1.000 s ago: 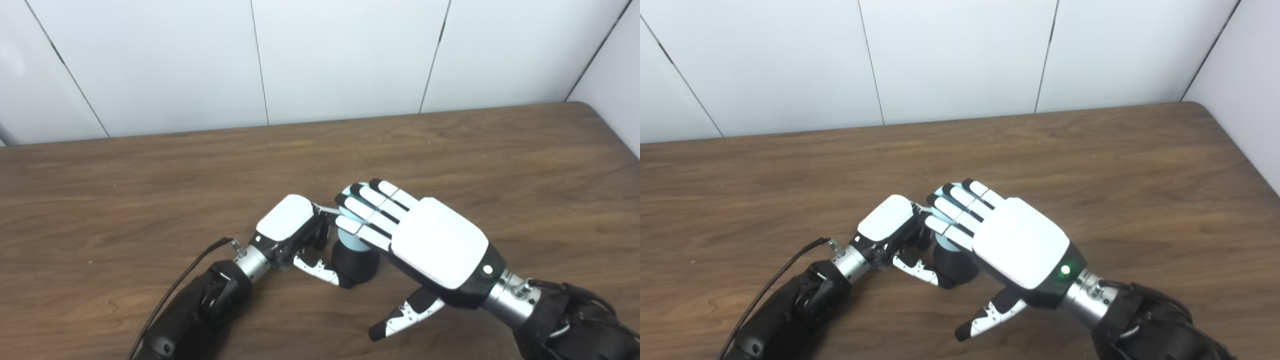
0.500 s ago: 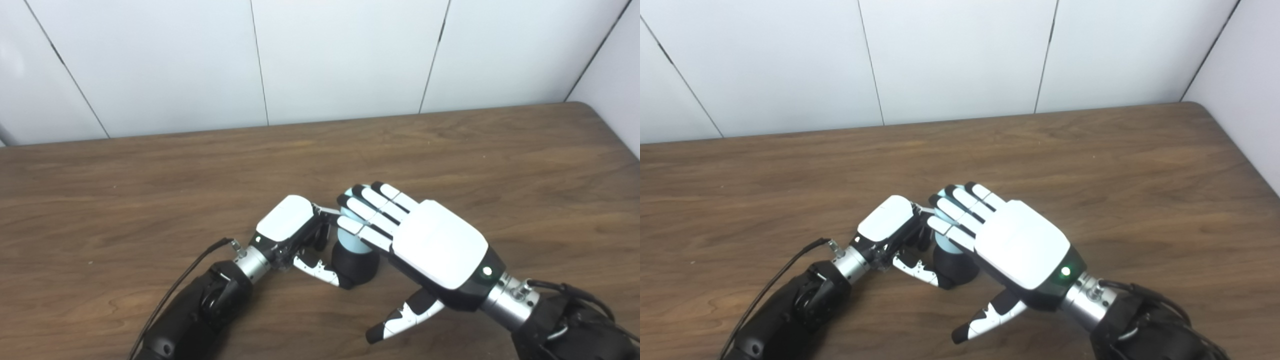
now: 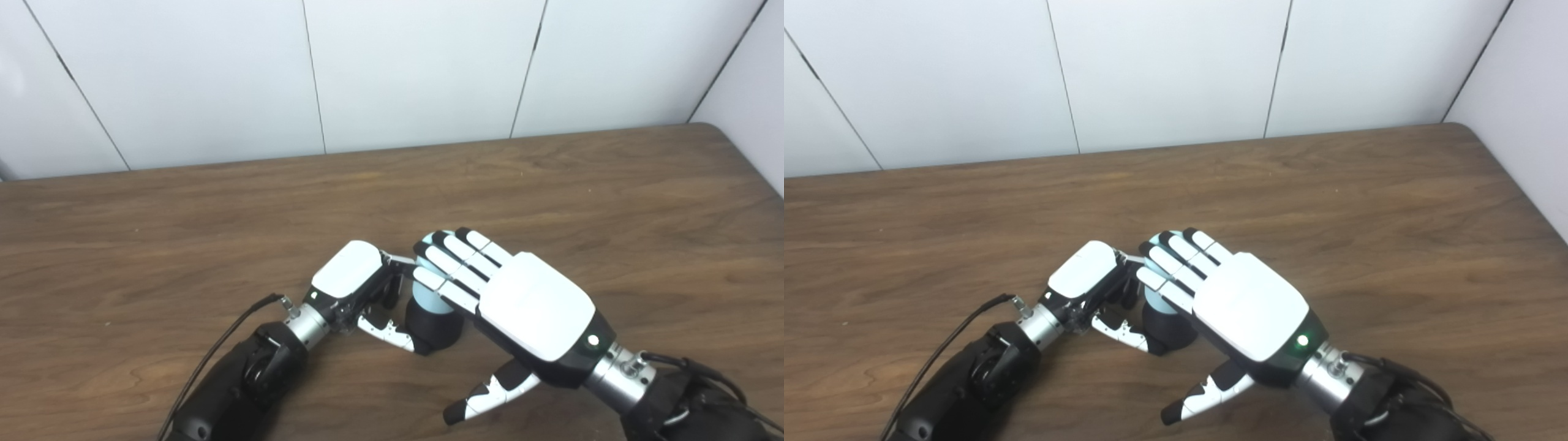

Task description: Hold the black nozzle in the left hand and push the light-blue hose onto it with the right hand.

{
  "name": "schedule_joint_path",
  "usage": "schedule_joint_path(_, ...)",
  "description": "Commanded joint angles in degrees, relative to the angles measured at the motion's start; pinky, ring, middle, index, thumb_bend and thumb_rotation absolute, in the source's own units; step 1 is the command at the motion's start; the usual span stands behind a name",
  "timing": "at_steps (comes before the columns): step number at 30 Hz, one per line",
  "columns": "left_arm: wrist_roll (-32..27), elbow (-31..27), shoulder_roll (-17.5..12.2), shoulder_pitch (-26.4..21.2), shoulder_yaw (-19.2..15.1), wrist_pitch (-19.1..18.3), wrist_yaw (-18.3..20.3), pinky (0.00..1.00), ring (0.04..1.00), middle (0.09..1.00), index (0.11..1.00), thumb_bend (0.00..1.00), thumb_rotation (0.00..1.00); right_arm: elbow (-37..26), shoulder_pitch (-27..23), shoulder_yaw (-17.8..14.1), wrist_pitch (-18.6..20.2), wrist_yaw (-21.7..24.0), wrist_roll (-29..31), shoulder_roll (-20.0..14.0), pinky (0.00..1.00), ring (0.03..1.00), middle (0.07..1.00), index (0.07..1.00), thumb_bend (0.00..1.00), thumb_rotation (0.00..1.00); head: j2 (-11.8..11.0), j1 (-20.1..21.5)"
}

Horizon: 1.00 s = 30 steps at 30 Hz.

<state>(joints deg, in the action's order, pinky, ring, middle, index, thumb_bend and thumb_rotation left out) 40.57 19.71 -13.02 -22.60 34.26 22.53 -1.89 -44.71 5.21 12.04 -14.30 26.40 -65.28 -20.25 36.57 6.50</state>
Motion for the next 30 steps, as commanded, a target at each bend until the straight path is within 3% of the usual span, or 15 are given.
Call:
schedule_joint_path(1,1.4,10.7,-0.1,11.8,4.5,-3.3,5.0,0.12,0.179,0.257,0.487,0.52,0.04,3.0,1.3,0.5,-2.3,-2.1,3.4,0.2,0.97,1.000,0.999,0.963,0.80,0.79,-0.4,0.2)
schedule_joint_path(4,1.5,12.4,0.5,11.0,4.5,-3.2,4.6,0.12,0.178,0.257,0.488,0.52,0.04,1.2,-4.1,-2.0,-1.6,-7.7,6.9,2.2,1.00,1.000,1.000,0.984,0.81,0.83,-1.2,0.4)
schedule_joint_path(7,1.2,13.8,1.4,10.3,4.5,-3.9,5.2,0.12,0.175,0.253,0.489,0.52,0.04,0.8,-9.5,-3.7,-1.6,-10.4,10.3,3.6,1.00,1.000,1.000,0.999,0.83,0.91,-2.0,0.3)
schedule_joint_path(11,1.5,16.3,2.6,9.3,4.5,-3.9,4.6,0.12,0.176,0.252,0.489,0.52,0.04,2.0,-12.2,-6.1,-3.2,-15.0,11.3,5.0,1.00,1.000,1.000,1.000,0.81,0.97,-2.5,-0.3)
schedule_joint_path(15,2.0,17.0,3.1,8.9,4.5,-4.1,4.0,0.12,0.169,0.247,0.488,0.52,0.04,4.1,-12.0,-7.6,-5.9,-19.8,12.6,5.5,1.00,1.000,1.000,1.000,0.80,1.00,-2.7,-0.3)
schedule_joint_path(24,2.2,17.5,3.4,8.4,4.3,-5.4,4.3,0.12,0.178,0.256,0.490,0.52,0.04,6.9,-8.3,-9.6,-10.8,-26.1,12.2,5.4,1.00,1.000,1.000,1.000,0.83,1.00,-3.0,-0.3)
schedule_joint_path(27,2.7,17.7,3.3,8.2,4.4,-5.1,3.5,0.13,0.184,0.262,0.490,0.52,0.04,8.1,-6.8,-9.7,-12.2,-29.1,14.9,5.4,1.00,1.000,1.000,1.000,0.82,0.96,-3.0,-0.2)
schedule_joint_path(30,2.8,18.0,3.4,8.1,4.1,-5.3,3.0,0.12,0.174,0.252,0.489,0.52,0.04,8.7,-4.4,-11.2,-10.9,-30.8,19.0,7.4,1.00,1.000,1.000,1.000,0.76,0.93,-3.1,0.0)
